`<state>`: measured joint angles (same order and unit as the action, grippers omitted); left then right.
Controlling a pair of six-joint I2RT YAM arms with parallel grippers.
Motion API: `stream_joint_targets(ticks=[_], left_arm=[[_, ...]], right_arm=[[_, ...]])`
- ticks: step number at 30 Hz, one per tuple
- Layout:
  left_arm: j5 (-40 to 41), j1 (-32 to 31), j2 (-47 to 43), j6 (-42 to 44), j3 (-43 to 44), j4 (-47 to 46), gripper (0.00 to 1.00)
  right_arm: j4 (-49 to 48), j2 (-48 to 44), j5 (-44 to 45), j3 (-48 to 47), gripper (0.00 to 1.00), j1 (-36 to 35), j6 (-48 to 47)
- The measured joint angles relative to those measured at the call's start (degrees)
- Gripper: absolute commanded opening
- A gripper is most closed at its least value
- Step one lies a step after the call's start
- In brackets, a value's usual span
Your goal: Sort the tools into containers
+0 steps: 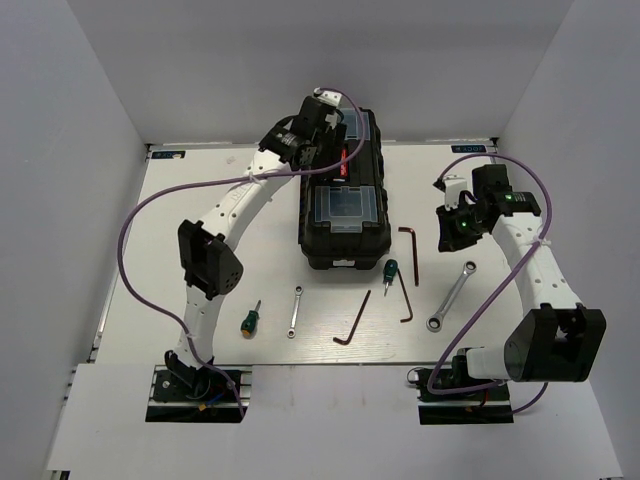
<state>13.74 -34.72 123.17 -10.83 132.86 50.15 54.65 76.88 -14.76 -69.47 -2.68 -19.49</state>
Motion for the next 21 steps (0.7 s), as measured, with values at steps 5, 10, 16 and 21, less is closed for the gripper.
stream_joint_targets(ticks=[5, 10, 16, 21], left_arm=[[5.2, -1.0, 0.1, 1.0, 0.0, 0.0, 0.78], [6.9, -1.3, 1.0, 1.4, 0.1, -0.1, 0.78], [8.6, -1.6, 4.1, 1.5, 0.2, -0.3, 0.75], [12.1, -2.1, 4.7, 1.9, 0.3, -1.4, 0.71]], right_arm=[[-0.7, 0.1, -1.2, 0.0, 0.13, 0.0, 0.8], [-0.9, 0.1, -1.9, 0.0, 0.13, 0.0, 1.2], [-1.2, 0.1, -2.1, 0.0, 0.15, 0.0, 1.5], [-1.3, 0.1, -2.3, 0.0, 0.15, 0.0, 1.9]])
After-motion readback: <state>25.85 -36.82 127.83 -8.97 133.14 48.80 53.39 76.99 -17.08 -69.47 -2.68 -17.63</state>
